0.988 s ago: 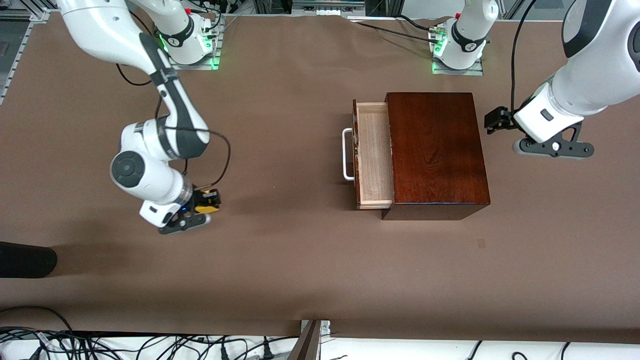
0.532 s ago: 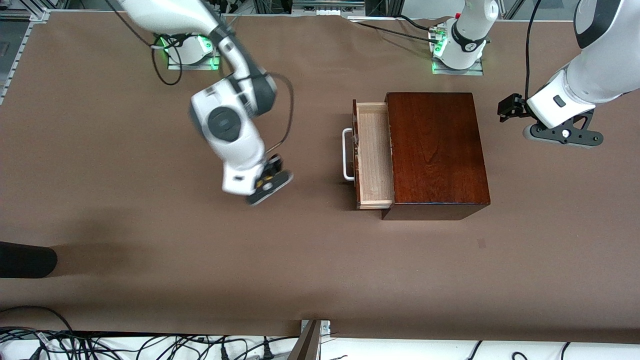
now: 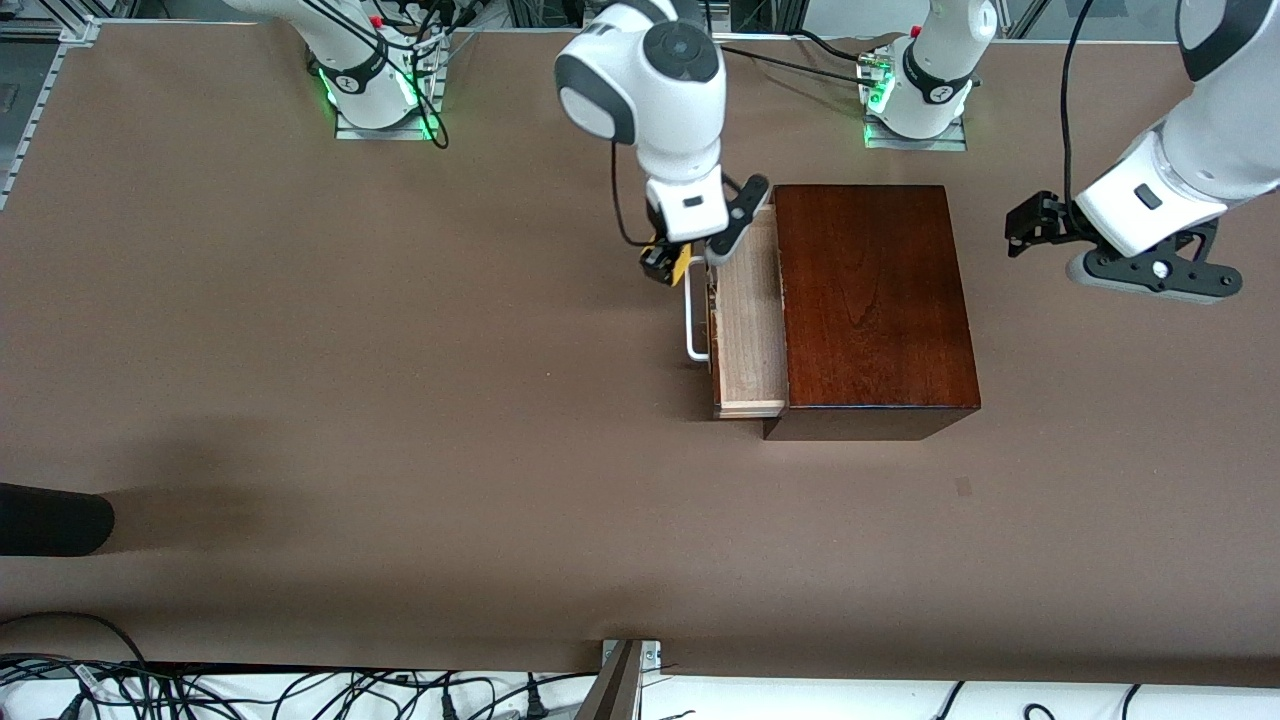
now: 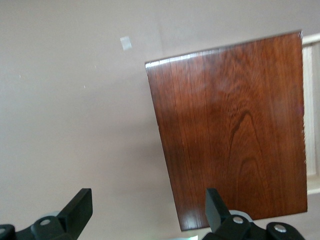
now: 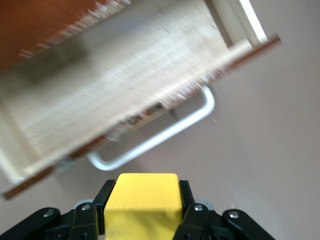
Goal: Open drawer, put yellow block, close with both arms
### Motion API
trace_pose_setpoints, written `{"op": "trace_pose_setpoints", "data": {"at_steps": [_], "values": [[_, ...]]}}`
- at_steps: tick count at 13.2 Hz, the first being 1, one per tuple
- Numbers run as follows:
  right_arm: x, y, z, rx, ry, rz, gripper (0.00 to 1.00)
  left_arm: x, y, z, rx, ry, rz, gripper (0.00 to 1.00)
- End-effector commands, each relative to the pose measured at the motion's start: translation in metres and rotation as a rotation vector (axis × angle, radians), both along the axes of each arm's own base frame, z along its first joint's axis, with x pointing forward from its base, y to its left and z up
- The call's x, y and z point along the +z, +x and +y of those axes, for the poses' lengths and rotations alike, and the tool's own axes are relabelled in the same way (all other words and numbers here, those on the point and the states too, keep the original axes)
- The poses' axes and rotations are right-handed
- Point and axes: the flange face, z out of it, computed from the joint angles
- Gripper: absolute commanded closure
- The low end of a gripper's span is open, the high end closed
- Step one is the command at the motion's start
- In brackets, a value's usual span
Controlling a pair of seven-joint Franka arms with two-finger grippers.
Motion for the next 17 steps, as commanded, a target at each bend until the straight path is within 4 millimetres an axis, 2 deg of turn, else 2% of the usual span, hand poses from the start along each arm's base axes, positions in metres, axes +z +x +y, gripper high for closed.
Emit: {"op": "trace_pose_setpoints", "data": {"at_steps": [1,2,3,4,5,7,8,10,12,17], "values": [[0.008,-0.018,0.026,0.083,-0.01,-0.025,0.79,0.002,0.021,0.013,0.031,-0.029,-0.006,0.0],[0.002,-0.031,0.041,0.114,-0.011,-0.026,0.79,0.002,0.022,0.025,0.053,-0.03,-0.007,0.0],[-0.007,-0.041,0.056,0.15,-0.019,-0.038,0.79,0.003,0.019,0.028,0.061,-0.025,-0.008,0.0],[-0.013,-0.043,0.069,0.173,-0.021,-0.063,0.79,0.005,0.017,0.048,0.1,-0.025,-0.011,0.0],[-0.013,-0.038,0.077,0.201,-0.013,-0.081,0.79,0.005,0.011,0.052,0.114,-0.014,-0.008,0.0],[-0.016,-0.036,0.084,0.25,-0.011,-0.094,0.79,0.016,-0.007,0.052,0.117,-0.009,-0.03,0.0],[-0.017,-0.043,0.089,0.292,-0.02,-0.102,0.79,0.019,-0.018,0.048,0.111,-0.011,-0.077,0.0],[-0.019,-0.054,0.095,0.356,-0.055,-0.13,0.79,0.01,-0.032,0.05,0.113,-0.011,-0.108,0.0],[-0.041,-0.054,0.098,0.409,-0.084,-0.129,0.79,0.009,-0.031,0.052,0.11,-0.011,-0.103,0.0],[-0.074,-0.047,0.102,0.48,-0.088,-0.14,0.79,0.011,-0.028,0.049,0.102,-0.013,-0.108,0.0]]}}
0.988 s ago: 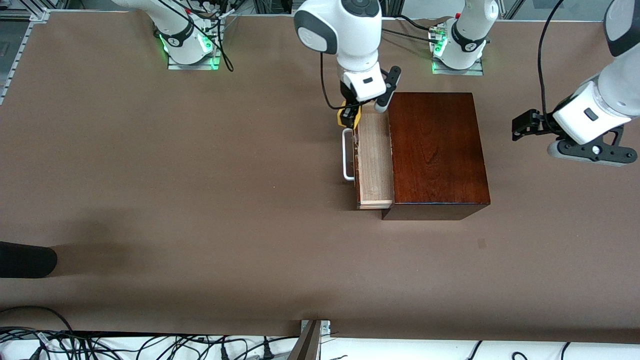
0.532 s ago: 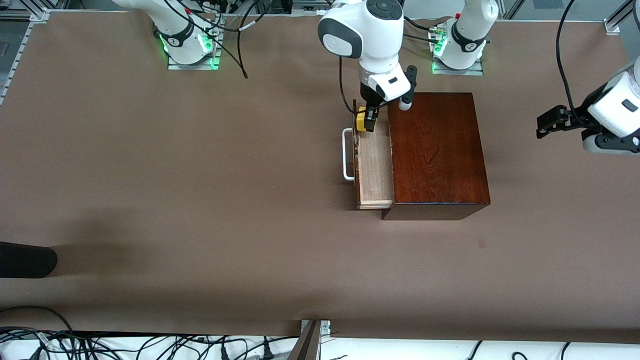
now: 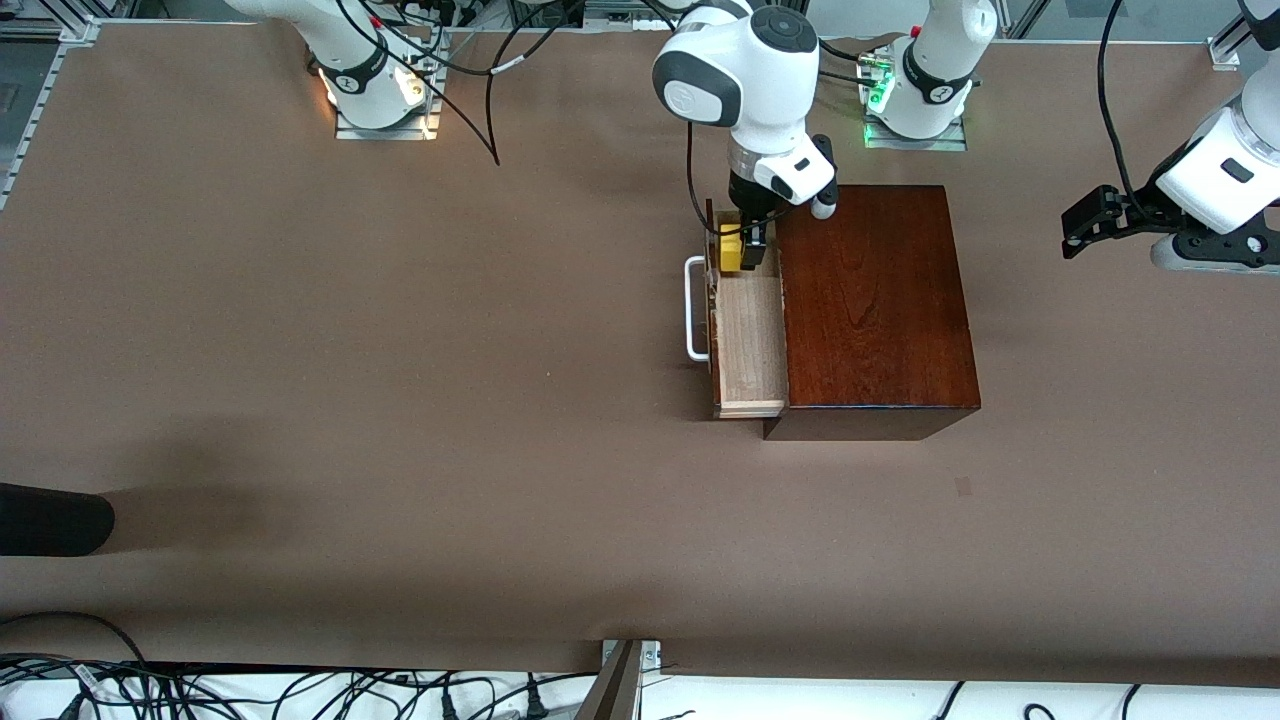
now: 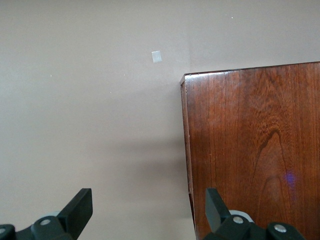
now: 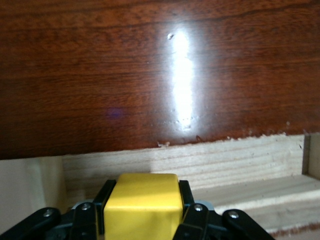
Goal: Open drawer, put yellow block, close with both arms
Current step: 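Lower the yellow cube into the open drawer with the right gripper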
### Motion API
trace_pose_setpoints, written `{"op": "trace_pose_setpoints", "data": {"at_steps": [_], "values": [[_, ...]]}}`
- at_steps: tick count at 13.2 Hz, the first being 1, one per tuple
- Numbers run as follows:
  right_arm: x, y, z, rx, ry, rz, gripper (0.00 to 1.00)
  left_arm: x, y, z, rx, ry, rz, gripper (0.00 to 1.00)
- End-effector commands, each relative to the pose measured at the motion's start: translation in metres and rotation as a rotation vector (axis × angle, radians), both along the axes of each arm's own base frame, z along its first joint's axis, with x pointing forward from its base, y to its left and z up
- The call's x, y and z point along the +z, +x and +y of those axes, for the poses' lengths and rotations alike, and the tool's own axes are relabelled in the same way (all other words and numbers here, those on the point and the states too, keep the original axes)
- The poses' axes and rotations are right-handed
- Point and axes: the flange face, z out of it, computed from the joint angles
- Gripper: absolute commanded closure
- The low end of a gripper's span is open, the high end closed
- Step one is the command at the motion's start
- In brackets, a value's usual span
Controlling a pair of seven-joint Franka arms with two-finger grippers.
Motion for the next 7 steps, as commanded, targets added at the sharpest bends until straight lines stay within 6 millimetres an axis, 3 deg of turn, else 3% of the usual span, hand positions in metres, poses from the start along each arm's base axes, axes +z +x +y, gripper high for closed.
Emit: {"op": "trace_pose_setpoints", "data": {"at_steps": [1,4,7], "values": [[-0.009,0.005,0.008,0.034,0.011,-0.033,0.79,0.003,-0.004,-0.002,-0.003,-0.025,-0.017,0.0],[-0.011,0.014,0.008,0.037,0.045,-0.05,0.79,0.003,-0.002,-0.003,-0.002,-0.026,-0.018,0.0],[-0.03,0.026,0.003,0.059,0.031,-0.048,0.79,0.002,-0.003,-0.003,0.0,-0.025,-0.008,0.0]]}}
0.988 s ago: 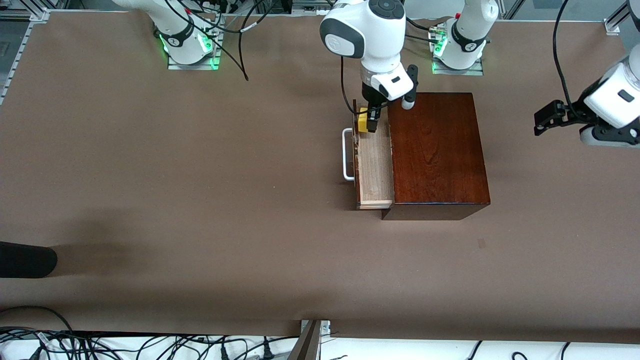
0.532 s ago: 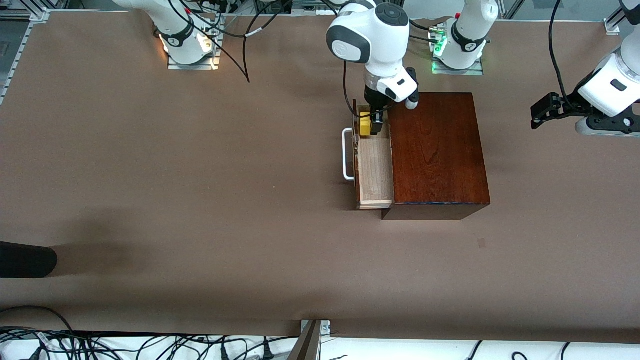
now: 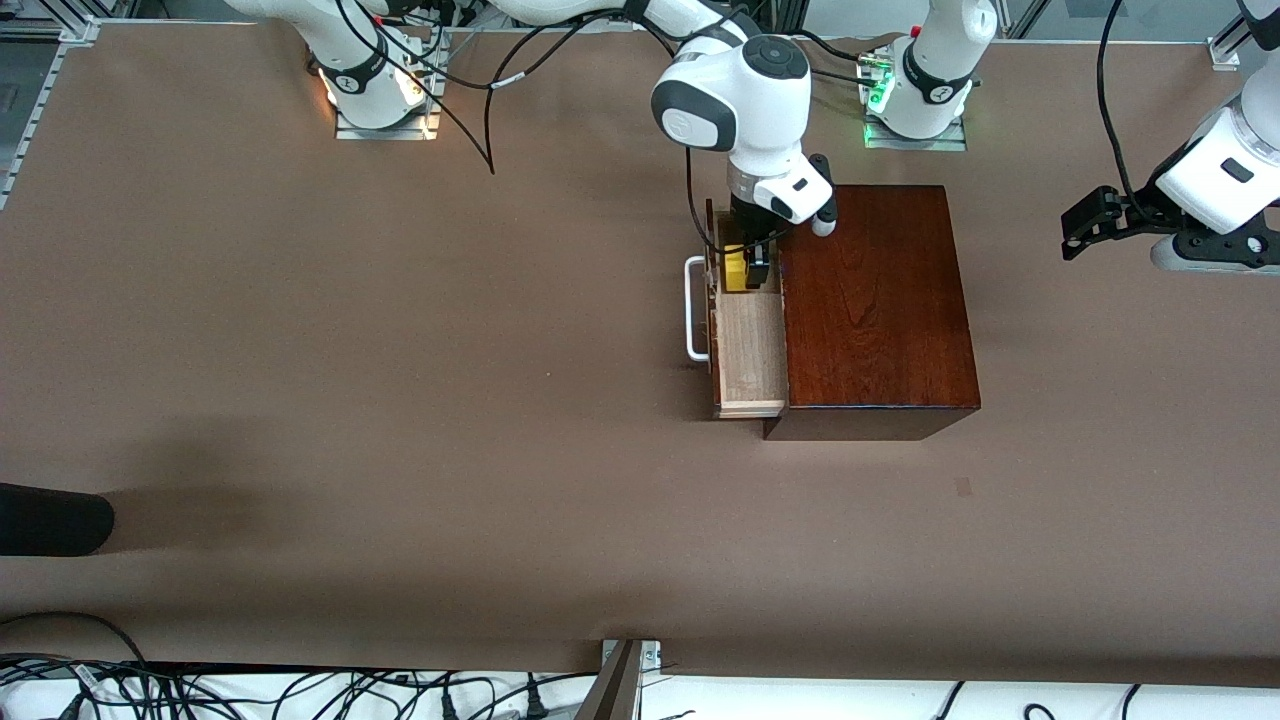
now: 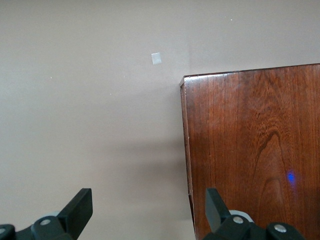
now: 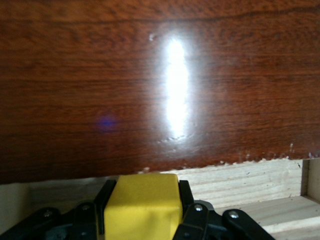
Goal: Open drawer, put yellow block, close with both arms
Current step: 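Lower the yellow cube into the open drawer with the right gripper, then open the right gripper and lift it away from the drawer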
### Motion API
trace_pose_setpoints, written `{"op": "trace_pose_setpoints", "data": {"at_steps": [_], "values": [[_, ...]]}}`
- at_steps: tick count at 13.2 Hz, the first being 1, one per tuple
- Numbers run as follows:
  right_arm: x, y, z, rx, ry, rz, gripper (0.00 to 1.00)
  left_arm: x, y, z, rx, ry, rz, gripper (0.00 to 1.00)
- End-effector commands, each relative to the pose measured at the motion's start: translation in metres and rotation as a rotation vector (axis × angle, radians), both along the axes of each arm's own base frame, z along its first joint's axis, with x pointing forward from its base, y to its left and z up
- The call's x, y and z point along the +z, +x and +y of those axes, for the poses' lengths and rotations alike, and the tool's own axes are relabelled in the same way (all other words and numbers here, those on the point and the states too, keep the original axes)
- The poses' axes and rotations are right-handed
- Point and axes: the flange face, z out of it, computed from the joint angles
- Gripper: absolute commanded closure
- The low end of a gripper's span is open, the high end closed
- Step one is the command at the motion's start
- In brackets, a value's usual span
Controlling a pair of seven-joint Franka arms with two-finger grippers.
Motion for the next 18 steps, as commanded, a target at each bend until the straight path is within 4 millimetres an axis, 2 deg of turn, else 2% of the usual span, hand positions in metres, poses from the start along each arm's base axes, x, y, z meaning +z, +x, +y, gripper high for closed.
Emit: {"op": "trace_pose_setpoints", "data": {"at_steps": [1,5,6,7,8,10,12,13,16,17,18], "values": [[-0.012,0.009,0.001,0.047,-0.014,-0.015,0.79,0.002,-0.003,-0.003,0.002,-0.026,-0.001,0.0],[-0.019,0.019,-0.007,0.075,-0.047,-0.006,0.79,0.002,-0.003,-0.005,-0.003,-0.024,0.0,0.0],[-0.02,0.018,-0.007,0.074,-0.05,-0.004,0.76,0.002,-0.003,-0.006,-0.005,-0.024,0.002,0.0],[-0.02,0.018,-0.008,0.07,-0.049,-0.002,0.69,0.003,-0.003,-0.006,-0.008,-0.024,0.0,0.0],[-0.018,0.019,-0.009,0.061,-0.053,0.002,0.01,0.005,-0.003,-0.007,-0.009,-0.025,-0.004,0.0],[-0.013,0.018,-0.013,0.048,-0.082,0.02,0.0,0.005,-0.001,-0.007,-0.014,-0.024,-0.004,0.0],[0.022,0.018,-0.017,0.009,-0.062,0.035,0.0,0.004,0.001,-0.008,-0.014,-0.025,0.001,0.0],[0.047,0.018,-0.02,-0.016,-0.029,0.056,0.0,0.006,0.002,-0.007,-0.014,-0.024,-0.004,0.0],[0.152,0.019,-0.035,-0.118,0.095,0.089,0.0,0.004,0.005,-0.008,-0.016,-0.026,0.01,0.0],[0.187,0.017,-0.046,-0.153,0.128,0.081,0.0,0.006,0.006,-0.009,-0.018,-0.026,0.008,0.0],[0.221,0.029,-0.07,-0.195,0.144,0.081,0.0,0.005,0.004,-0.014,-0.027,-0.025,0.019,0.0]]}}
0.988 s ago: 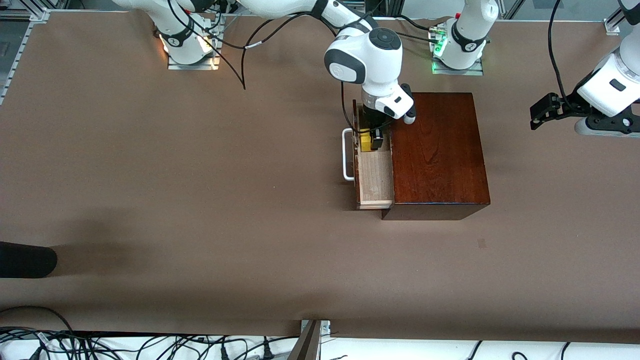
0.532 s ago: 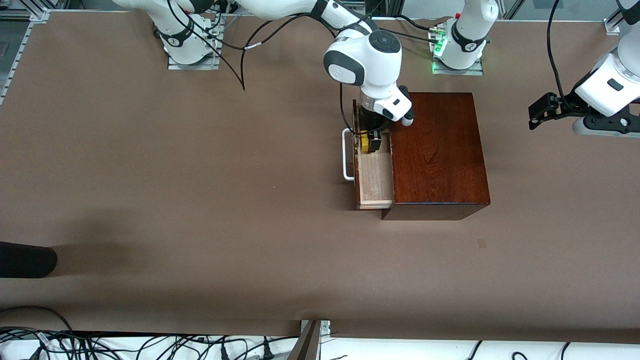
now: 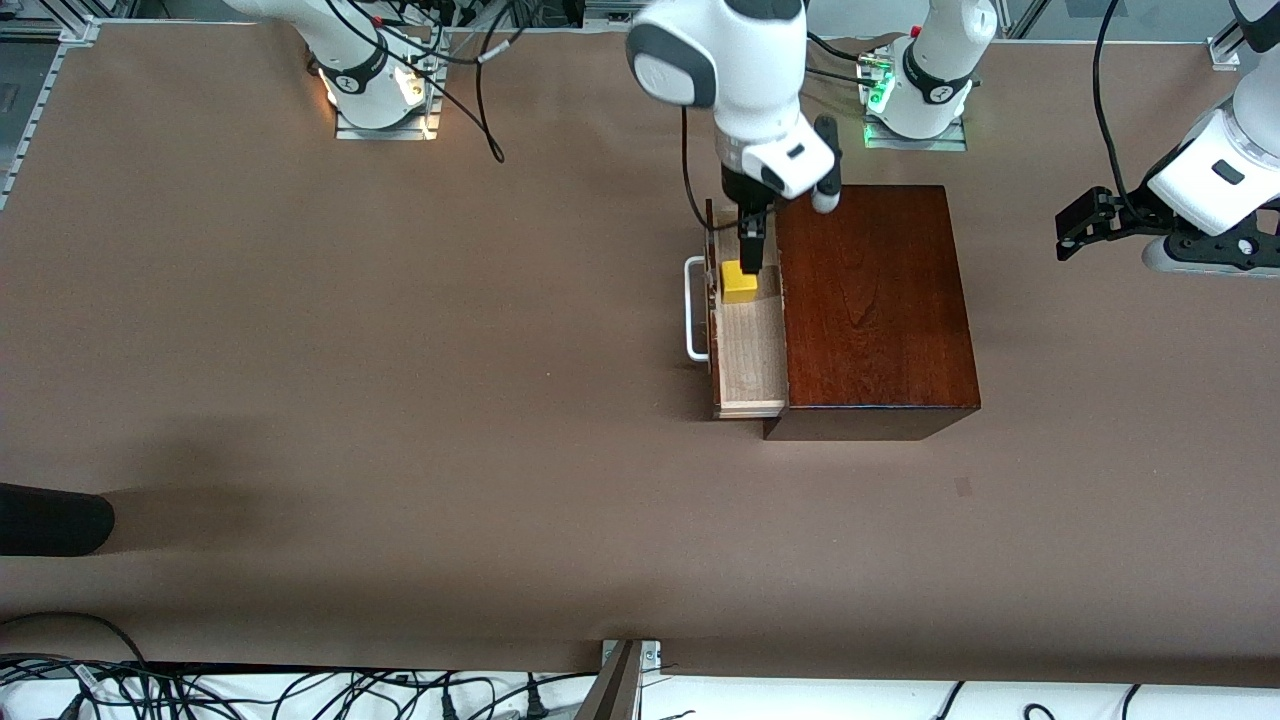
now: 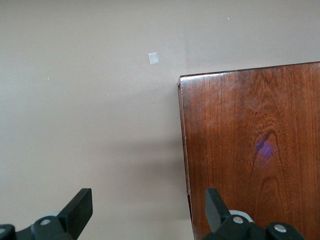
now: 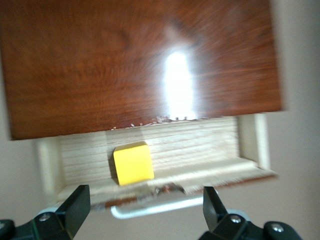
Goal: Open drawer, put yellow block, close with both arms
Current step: 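Open the right gripper and lift it away from the drawer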
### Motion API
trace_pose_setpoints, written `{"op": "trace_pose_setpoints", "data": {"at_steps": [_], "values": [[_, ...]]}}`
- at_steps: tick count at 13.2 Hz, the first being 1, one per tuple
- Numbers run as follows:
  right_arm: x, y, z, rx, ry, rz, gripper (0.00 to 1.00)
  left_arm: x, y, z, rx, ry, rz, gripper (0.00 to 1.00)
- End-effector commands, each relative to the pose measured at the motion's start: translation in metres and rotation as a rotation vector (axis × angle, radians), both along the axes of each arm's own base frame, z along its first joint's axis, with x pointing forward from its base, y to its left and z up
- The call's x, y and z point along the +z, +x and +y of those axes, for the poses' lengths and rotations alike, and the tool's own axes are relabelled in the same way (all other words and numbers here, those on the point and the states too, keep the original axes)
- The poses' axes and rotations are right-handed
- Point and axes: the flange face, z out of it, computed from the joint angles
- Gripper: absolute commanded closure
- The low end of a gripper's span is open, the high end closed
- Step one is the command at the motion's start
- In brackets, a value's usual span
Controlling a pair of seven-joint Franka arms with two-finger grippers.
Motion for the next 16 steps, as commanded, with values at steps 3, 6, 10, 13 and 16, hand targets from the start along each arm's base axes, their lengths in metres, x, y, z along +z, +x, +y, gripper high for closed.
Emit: {"op": "trace_pose_setpoints", "data": {"at_steps": [3,6,10,13,16], "values": [[0.122,0.098,-0.154,-0.288,0.124,0.095,0.0,0.001,-0.01,-0.043,-0.072,-0.05,0.095,0.0],[0.174,0.148,-0.29,-0.528,0.107,0.138,0.0,-0.02,-0.023,-0.094,-0.142,-0.175,0.238,0.0],[0.193,0.166,-0.415,-0.822,0.036,0.211,0.0,-0.058,-0.042,-0.199,-0.445,-0.191,0.337,0.0],[0.184,0.156,-0.473,-1.013,0.063,0.295,0.0,-0.095,-0.034,-0.275,-0.759,-0.282,0.241,0.0],[0.14,0.148,-0.537,-1.185,0.066,0.338,0.0,-0.152,-0.027,-0.35,-1.052,-0.362,0.097,0.0]]}}
